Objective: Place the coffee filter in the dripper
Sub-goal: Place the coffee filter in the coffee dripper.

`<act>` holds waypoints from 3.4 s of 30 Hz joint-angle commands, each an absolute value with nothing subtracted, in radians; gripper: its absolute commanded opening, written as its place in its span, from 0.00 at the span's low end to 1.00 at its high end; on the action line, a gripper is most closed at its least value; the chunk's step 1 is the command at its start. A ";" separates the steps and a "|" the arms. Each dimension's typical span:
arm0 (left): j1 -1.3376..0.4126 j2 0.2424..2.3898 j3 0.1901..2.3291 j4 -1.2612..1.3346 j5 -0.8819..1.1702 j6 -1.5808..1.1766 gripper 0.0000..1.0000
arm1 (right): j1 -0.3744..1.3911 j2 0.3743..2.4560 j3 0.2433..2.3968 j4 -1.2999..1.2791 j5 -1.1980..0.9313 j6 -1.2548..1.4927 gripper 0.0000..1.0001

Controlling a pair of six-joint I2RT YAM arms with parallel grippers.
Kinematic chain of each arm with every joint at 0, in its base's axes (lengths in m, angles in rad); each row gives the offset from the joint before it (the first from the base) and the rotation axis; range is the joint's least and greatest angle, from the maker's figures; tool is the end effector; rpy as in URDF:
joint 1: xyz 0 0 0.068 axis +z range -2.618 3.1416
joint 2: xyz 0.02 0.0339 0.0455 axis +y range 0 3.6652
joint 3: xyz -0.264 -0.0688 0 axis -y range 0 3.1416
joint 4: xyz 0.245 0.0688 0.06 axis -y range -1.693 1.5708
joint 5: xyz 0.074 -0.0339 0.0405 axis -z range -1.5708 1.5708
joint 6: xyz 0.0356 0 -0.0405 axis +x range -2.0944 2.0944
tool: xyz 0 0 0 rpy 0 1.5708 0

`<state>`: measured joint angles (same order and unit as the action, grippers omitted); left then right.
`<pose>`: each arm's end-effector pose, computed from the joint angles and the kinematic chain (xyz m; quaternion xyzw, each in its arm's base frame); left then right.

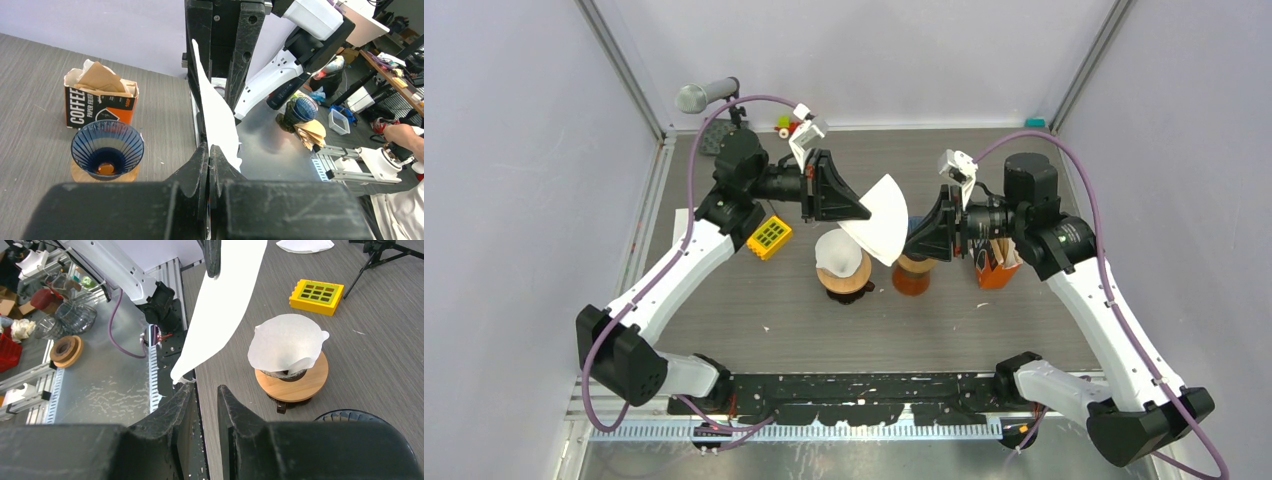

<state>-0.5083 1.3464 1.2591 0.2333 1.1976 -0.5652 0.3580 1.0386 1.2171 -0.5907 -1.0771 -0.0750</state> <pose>0.2430 -0.1733 0.4219 0.4110 0.5518 -0.6363 0.3488 0.1761 0.0994 0.4071 -0.4285 0.6413 0.4912 0.4047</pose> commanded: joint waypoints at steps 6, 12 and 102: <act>-0.504 1.334 1.246 0.276 1.212 -0.533 0.00 | 0.356 1.051 1.211 -0.525 -1.124 -0.044 0.29; -0.504 1.327 1.239 0.275 1.210 -0.521 0.00 | 0.353 1.045 1.193 -0.483 -1.121 -0.008 0.29; -0.499 1.382 1.123 0.642 1.210 -0.713 0.00 | 0.363 1.120 1.232 -0.306 -1.071 0.198 0.01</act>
